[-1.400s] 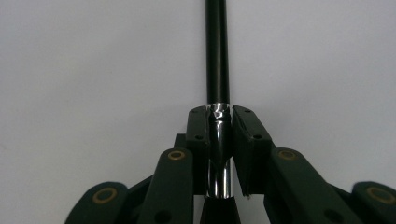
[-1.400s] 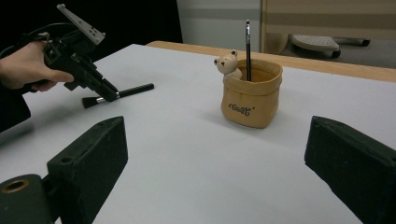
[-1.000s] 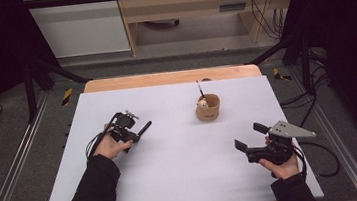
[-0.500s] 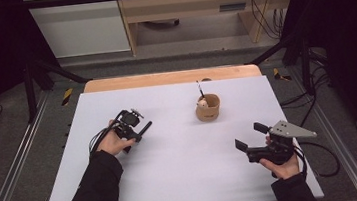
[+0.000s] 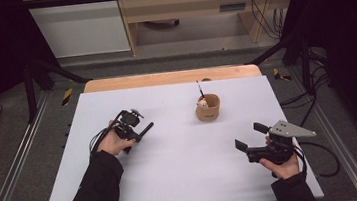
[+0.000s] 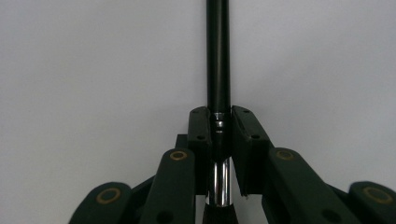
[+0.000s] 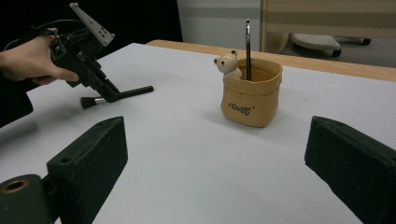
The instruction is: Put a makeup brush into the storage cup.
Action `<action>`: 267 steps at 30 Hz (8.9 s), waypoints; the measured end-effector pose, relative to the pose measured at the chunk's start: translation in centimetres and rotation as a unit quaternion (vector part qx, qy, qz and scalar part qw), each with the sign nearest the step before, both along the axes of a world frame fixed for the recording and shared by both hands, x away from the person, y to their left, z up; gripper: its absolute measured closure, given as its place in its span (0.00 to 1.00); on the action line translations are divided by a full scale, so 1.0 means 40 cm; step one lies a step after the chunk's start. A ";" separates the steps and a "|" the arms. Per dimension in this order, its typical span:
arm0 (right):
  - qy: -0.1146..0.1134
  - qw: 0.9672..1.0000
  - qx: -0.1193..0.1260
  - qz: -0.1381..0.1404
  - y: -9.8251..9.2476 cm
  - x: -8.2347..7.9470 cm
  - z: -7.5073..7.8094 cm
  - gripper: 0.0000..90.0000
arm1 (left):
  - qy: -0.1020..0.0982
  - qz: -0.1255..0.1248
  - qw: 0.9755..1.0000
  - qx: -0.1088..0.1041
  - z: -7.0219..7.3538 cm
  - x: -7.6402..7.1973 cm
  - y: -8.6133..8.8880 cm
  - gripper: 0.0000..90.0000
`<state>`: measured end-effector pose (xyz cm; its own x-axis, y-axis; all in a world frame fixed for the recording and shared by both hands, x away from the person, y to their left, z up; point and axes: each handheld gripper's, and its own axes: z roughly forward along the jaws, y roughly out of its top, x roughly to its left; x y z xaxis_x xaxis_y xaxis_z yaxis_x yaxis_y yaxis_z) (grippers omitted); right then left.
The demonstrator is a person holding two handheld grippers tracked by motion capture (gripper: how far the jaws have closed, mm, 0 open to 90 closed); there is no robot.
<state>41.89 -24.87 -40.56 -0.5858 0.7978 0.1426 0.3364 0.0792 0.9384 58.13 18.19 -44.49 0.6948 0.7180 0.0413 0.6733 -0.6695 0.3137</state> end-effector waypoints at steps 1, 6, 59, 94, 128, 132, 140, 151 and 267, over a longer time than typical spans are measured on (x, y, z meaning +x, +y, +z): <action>0.001 1.000 0.001 -0.001 0.000 0.000 0.000 0.07 | 0.000 0.000 1.000 0.000 0.000 -0.001 -0.001 0.87; 0.001 1.000 0.000 -0.001 0.001 0.000 0.000 0.07 | -0.004 -0.009 1.000 0.001 0.000 -0.002 -0.001 0.87; 0.001 0.997 -0.077 0.010 0.076 0.014 0.025 0.07 | -0.091 -0.145 0.980 -0.100 0.161 -0.232 0.011 0.87; -0.005 0.972 -0.211 0.102 0.246 0.018 0.094 0.08 | -0.087 -0.225 0.963 -0.120 0.180 -0.282 -0.099 0.87; -0.016 0.914 -0.357 0.194 0.355 -0.003 0.119 0.10 | -0.058 -0.275 0.953 -0.111 0.167 -0.290 -0.159 0.87; -0.014 0.906 -0.371 0.204 0.369 -0.007 0.114 0.11 | -0.054 -0.280 0.952 -0.110 0.164 -0.289 -0.161 0.87; -0.017 0.890 -0.396 0.225 0.388 -0.007 0.098 0.12 | -0.046 -0.291 0.949 -0.112 0.164 -0.292 -0.166 0.87; -0.030 0.878 -0.409 0.246 0.409 -0.015 0.086 0.17 | -0.043 -0.305 0.944 -0.121 0.174 -0.302 -0.175 0.87; -0.027 0.854 -0.428 0.295 0.367 0.005 0.031 0.88 | -0.150 -0.203 0.942 -0.222 0.215 -0.288 -0.050 0.19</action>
